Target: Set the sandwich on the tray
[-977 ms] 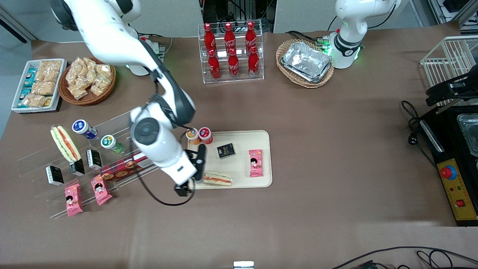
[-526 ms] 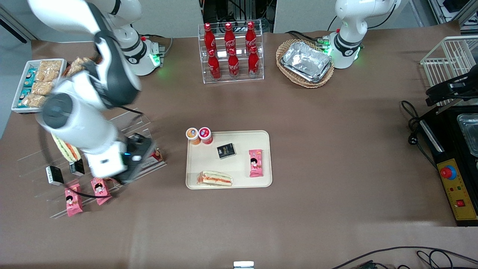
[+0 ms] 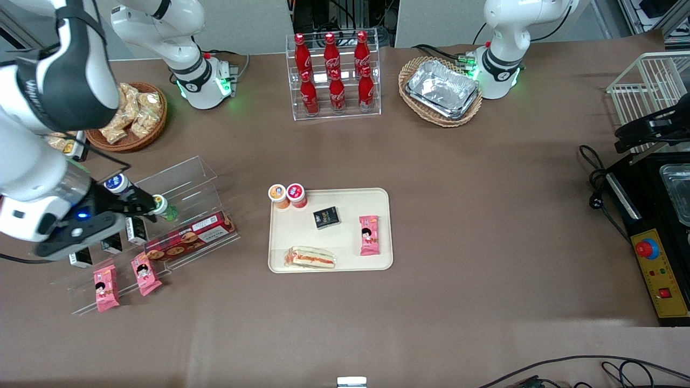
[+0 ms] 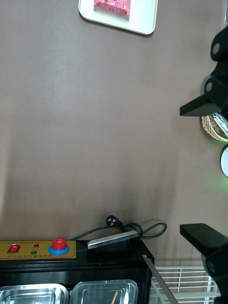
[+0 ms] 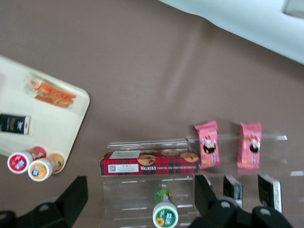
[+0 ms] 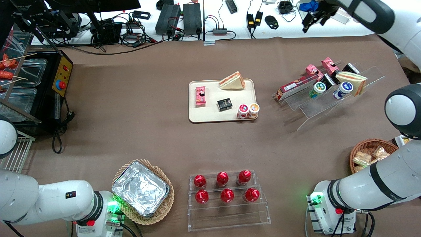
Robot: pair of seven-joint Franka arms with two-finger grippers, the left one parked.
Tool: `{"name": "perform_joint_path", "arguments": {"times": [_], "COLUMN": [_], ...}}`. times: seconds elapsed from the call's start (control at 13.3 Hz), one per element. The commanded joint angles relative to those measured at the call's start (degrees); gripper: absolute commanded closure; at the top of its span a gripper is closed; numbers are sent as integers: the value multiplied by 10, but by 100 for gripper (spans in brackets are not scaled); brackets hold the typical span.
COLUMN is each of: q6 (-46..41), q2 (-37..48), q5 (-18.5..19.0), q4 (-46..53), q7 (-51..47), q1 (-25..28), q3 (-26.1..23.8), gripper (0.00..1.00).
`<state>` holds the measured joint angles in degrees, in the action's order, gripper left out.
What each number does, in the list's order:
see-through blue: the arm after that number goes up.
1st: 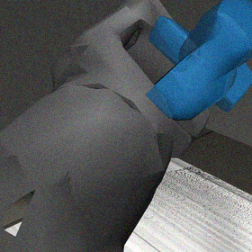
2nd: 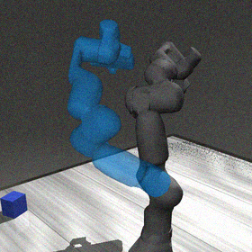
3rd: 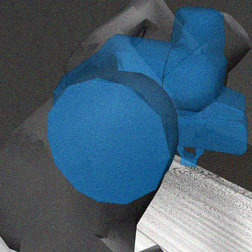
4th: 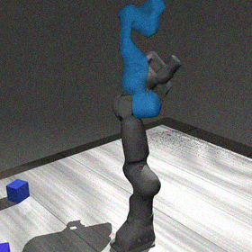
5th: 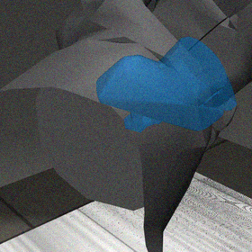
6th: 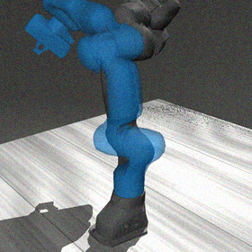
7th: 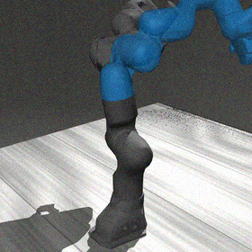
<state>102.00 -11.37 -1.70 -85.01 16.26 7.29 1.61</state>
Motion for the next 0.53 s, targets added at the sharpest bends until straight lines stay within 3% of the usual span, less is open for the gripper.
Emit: {"name": "perform_joint_path", "arguments": {"times": [0.0,0.23,0.45], "q6": [-27,-47,-68], "q2": [39,62,64], "q5": [-2,1,14], "q4": [-9,-9,-7], "q7": [-95,-178,-188], "q1": [-26,-26,-26], "q3": [14,39,65], "gripper": [0,0,0]}}
